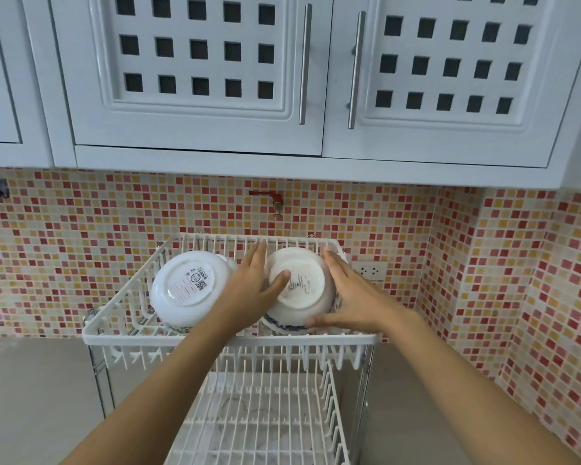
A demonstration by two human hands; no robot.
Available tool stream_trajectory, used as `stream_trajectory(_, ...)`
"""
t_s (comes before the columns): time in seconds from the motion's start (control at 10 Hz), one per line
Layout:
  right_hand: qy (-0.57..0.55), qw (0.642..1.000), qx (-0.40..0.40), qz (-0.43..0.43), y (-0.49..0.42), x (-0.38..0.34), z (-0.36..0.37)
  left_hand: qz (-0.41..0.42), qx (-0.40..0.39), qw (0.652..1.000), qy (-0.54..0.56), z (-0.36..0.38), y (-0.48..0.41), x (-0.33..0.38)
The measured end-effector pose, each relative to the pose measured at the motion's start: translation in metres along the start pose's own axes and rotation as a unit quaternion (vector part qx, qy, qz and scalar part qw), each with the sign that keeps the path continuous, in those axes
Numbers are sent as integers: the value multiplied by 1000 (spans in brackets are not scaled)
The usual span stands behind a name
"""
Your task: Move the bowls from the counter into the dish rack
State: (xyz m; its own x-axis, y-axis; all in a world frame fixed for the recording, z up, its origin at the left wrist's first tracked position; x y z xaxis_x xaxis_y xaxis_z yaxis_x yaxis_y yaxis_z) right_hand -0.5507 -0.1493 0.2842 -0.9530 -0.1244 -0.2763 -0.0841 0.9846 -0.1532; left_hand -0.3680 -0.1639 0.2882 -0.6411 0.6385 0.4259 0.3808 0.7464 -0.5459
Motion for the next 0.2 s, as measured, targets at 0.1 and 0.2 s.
stream_trajectory(0.1, -21, 999, 28, 5, 10, -6, -4, 19, 20, 1000, -6, -9, 7, 12)
stream_trajectory(0.2, -47, 993, 107, -11, 24, -27, -10, 45, 38, 998, -22, -24, 18, 22)
Point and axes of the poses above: each hand's wrist, its own y-axis away from the middle knuckle, its own z-axis out of the palm, x = y × z, the point moved 4 cm from there along -y, towards the middle knuckle, and after that the axes turned 13 degrees about z, right-handed, at the moved point
